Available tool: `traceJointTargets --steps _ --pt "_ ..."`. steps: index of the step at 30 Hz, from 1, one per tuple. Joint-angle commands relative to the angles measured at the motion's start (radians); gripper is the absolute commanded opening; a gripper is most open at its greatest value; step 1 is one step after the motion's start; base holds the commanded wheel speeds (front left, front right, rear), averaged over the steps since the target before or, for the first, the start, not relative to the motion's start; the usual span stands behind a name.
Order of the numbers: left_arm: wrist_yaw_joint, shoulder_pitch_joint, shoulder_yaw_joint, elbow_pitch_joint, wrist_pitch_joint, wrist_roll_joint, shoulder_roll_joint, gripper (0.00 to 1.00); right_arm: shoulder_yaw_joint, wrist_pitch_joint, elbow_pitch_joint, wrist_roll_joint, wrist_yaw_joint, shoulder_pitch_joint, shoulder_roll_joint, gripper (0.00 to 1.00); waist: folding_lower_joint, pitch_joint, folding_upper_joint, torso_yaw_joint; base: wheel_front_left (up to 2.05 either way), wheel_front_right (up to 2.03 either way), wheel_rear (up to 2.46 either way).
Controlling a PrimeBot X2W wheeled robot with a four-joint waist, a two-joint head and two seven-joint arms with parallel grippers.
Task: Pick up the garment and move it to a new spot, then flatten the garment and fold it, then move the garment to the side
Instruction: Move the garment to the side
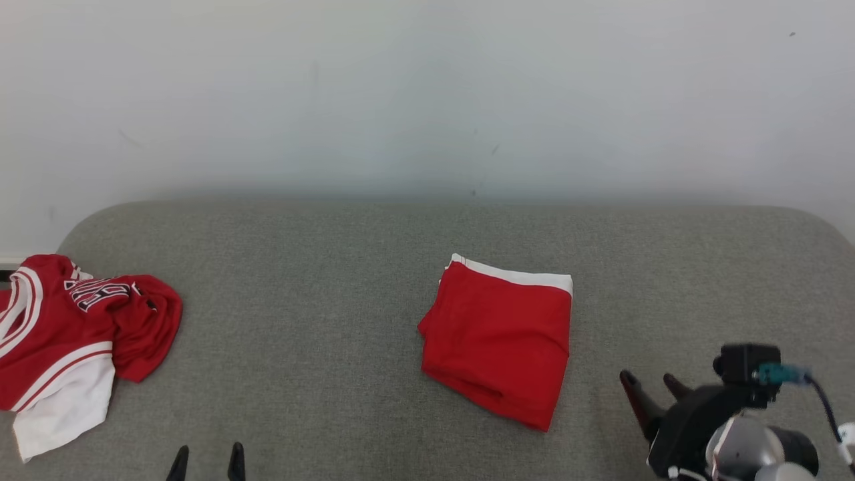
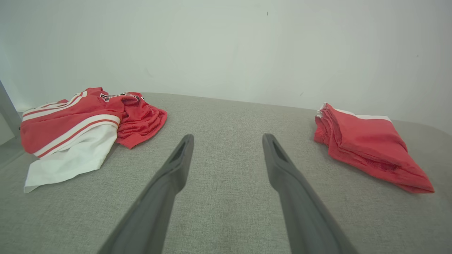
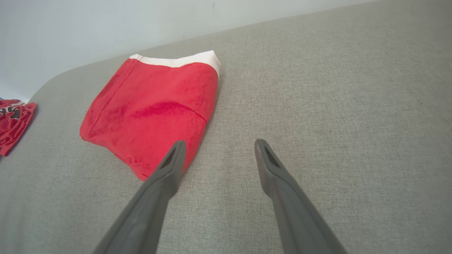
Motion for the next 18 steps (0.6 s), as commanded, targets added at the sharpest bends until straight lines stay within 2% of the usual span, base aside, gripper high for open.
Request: traceJointTargets --steps 1,3,7,12,18 --pt "0.000 0.000 -0.001 -0.002 -0.004 -0.002 -0.001 1.00 -0.003 0.061 -0.020 -0.010 0.001 -0.042 -0.007 1.00 0.0000 0.007 -0.0001 0.009 0.00 0.00 0.00" --pt "0.000 -0.009 -0.009 -0.007 -0.004 -0.003 -0.005 1.00 -0.026 0.212 -0.018 -0.046 0.001 -0.136 -0.006 1.00 0.0000 0.023 -0.0001 0.028 0.00 0.00 0.00" --pt "0.000 -0.021 -0.032 -0.009 -0.004 0.002 -0.006 1.00 -0.053 0.348 0.046 -0.062 0.001 -0.244 -0.007 1.00 0.0000 0.054 -0.0001 0.066 0.00 0.00 0.00" --pt "0.000 -0.053 -0.063 -0.005 -0.004 -0.002 0.002 1.00 -0.090 0.378 0.161 -0.113 0.001 -0.346 -0.006 1.00 0.0000 0.119 -0.0001 0.124 0.00 0.00 0.00" --pt "0.000 -0.085 -0.090 0.002 -0.004 -0.011 0.005 1.00 -0.134 0.338 0.288 -0.147 0.001 -0.414 -0.006 1.00 0.0000 0.175 -0.0001 0.181 0.00 0.00 0.00"
